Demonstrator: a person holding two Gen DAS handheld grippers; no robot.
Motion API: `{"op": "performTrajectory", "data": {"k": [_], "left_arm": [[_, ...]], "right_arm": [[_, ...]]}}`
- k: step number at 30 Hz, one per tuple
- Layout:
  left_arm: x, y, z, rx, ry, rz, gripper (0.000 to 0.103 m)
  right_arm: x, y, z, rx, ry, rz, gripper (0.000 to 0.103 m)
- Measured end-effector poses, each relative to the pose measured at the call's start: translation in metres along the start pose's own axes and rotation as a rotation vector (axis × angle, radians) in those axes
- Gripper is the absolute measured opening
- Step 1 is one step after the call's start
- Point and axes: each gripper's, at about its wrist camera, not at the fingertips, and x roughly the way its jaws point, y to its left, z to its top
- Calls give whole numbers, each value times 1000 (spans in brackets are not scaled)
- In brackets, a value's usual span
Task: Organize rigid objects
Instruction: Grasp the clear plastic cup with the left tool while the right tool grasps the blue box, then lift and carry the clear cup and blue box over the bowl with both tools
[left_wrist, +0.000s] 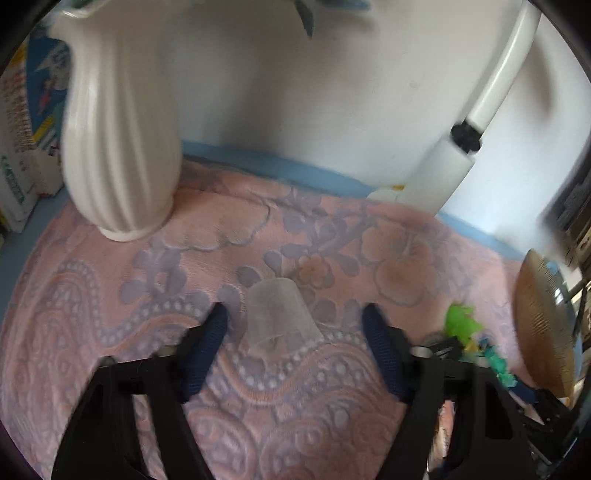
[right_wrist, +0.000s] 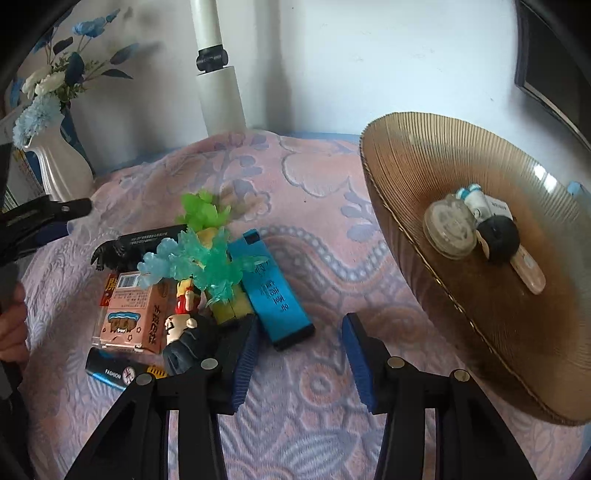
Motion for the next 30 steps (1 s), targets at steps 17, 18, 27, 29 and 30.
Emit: {"op": "performTrajectory", "data": {"k": [17,18,27,29,30], "left_arm": [[-73,-45,-102,149,14,-164,36],[-77,-50,-110,169,20,-171,36],[-96,-60,-161,246,49,-195,36],[-96,-56,-162,240,42,-203,36],[-96,-55,-161,235,41,-203,36]], "right_arm": [[-60,-19,-78,68,13,62,25],[-63,-19,-85,69,18,67,25],[-78,-3,-99,-15,-2,67,55],[-75,-2,-87,-46,-27,41,55],[-71,-1,-83,-53,-30,24,55]]}}
